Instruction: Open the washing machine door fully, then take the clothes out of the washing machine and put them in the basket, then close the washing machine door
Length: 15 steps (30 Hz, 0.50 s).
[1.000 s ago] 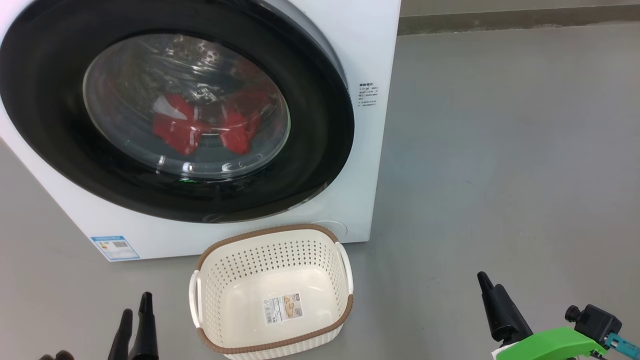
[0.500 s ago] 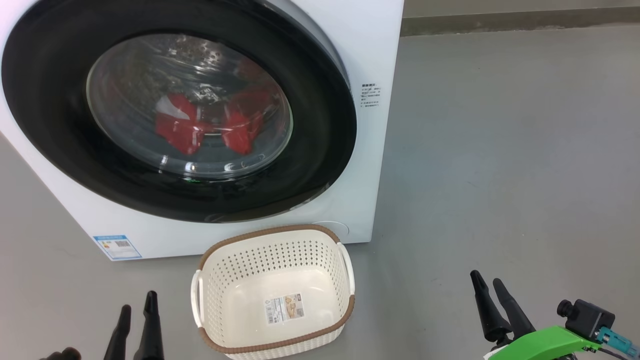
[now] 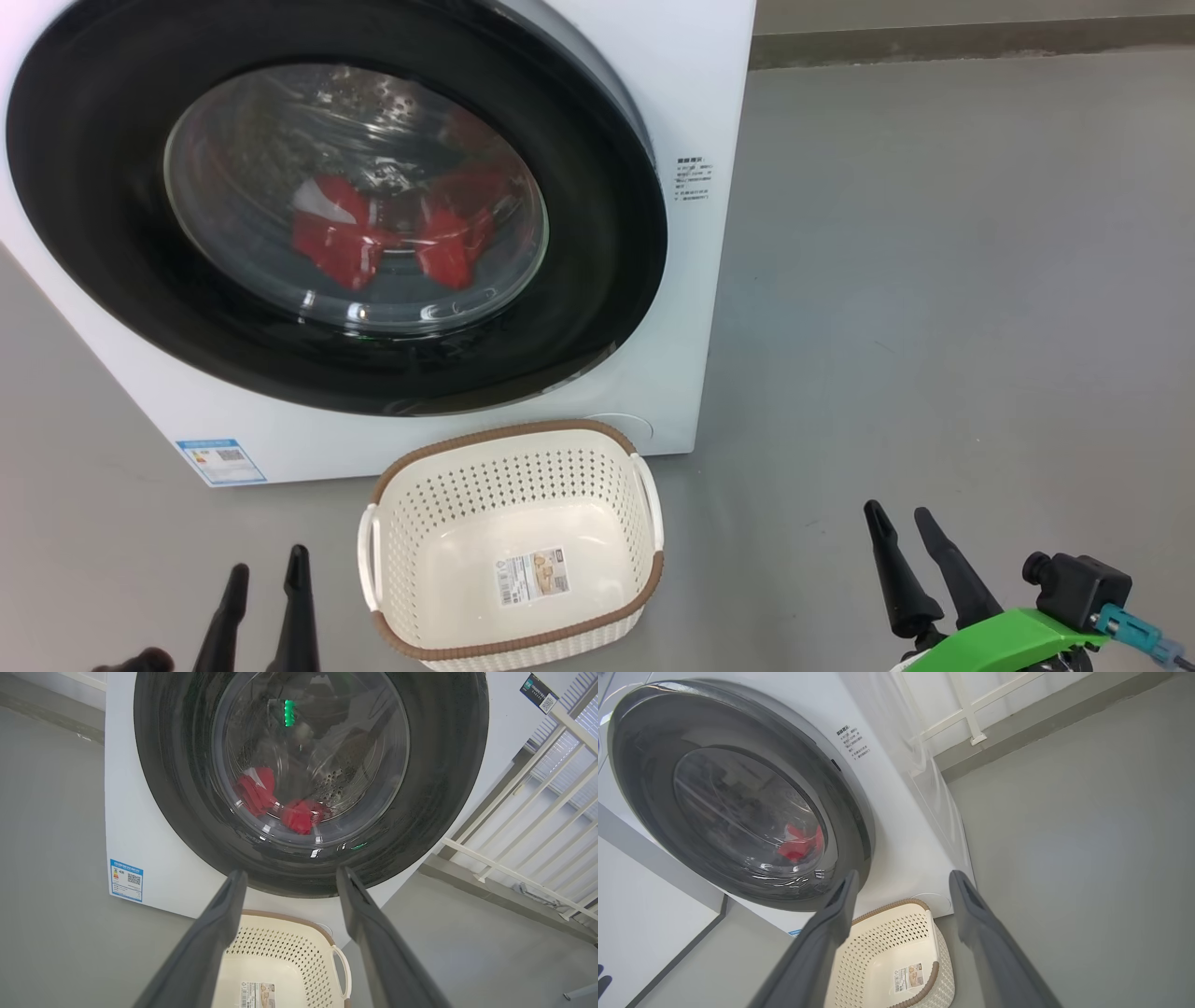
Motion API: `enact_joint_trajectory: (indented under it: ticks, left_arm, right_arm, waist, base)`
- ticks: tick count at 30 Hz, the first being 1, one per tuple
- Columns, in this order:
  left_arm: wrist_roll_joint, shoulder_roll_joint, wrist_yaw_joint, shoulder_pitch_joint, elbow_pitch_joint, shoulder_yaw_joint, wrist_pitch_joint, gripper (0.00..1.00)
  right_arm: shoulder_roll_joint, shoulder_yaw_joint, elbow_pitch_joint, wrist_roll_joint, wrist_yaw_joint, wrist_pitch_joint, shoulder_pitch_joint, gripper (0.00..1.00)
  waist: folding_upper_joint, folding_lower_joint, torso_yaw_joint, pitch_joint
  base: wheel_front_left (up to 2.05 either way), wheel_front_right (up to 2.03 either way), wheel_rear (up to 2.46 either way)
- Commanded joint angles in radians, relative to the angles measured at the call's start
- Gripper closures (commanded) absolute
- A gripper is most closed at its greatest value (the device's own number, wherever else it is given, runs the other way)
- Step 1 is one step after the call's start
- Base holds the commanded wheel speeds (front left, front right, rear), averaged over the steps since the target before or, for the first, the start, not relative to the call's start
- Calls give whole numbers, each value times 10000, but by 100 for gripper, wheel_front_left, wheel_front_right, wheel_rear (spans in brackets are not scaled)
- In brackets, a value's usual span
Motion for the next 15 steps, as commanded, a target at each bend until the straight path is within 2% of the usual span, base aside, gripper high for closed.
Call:
enact_joint_trajectory:
  ticks: [1, 15]
  left_arm:
    - [354, 180, -23, -130, -323, 176, -158, 0]
    - [1838, 212, -27, -38, -476, 138, -540, 0]
  right_arm:
    - [-108, 220, -321, -403, 12, -157, -240, 0]
    - [-94, 211, -519, -1833, 13, -538, -142, 0]
  waist:
    - [0, -1, 4, 5]
    - [0, -1, 65, 75]
  base:
    - [0, 0, 0]
    - [0, 0, 0]
